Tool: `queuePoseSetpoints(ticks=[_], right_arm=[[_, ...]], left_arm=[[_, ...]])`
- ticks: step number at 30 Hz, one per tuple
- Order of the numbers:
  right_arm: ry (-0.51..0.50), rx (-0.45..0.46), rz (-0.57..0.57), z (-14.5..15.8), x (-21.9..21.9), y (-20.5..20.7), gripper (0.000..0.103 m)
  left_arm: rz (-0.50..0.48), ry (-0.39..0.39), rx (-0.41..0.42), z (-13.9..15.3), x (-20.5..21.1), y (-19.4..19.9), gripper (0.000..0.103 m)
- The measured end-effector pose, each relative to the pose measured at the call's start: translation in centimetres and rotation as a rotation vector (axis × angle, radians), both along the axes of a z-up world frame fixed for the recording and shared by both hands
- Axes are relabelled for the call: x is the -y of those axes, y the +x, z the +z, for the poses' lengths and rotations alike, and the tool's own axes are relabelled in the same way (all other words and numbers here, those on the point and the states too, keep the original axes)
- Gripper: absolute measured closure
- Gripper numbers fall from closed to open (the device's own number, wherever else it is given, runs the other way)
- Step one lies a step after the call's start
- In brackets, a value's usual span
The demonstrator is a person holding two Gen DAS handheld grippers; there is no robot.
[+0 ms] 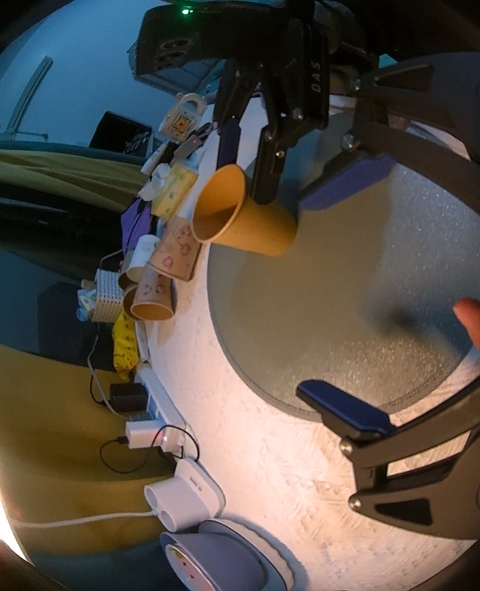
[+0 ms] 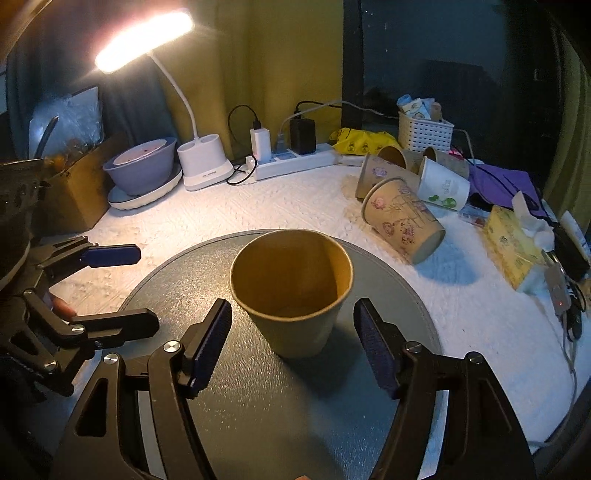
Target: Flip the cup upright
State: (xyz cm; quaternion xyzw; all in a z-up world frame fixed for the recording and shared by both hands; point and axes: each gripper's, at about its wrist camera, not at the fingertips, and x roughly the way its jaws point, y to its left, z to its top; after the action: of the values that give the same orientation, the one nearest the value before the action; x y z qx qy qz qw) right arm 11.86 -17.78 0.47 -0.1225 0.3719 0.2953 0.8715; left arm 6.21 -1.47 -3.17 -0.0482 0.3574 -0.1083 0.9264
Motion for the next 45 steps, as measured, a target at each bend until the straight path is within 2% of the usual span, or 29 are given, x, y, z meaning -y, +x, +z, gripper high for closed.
queuePoseSetpoints(ticks=[13,21,33,40,45], right_arm=[[-0.001,0.002,-0.045,0.7,2.6,-2.2,0.031],[0.018,0.045,-0.069,2.7,4.3,-3.8,0.031],[0.035,0.158,-0.077,6.5,4.7,-5.8,0.031],[0.064,0.212,-0.052,8.1,4.2,-6.9,0.03],[0.06,0.272,-0.065,8.8,3.6,-7.7,0.03]], left_arm=[[-0.068,0.044,-0.014,-0.4,1.9,-0.3,0.009],[-0.086,0.028,0.116,1.6,3.1,-2.2,0.009],[-0.039,-0.026,0.322,5.3,2.6,-5.3,0.009],[0.014,-0.068,0.392,6.3,0.8,-5.9,0.009],[0.071,-0.061,0.447,6.8,0.3,-6.7,0.009]])
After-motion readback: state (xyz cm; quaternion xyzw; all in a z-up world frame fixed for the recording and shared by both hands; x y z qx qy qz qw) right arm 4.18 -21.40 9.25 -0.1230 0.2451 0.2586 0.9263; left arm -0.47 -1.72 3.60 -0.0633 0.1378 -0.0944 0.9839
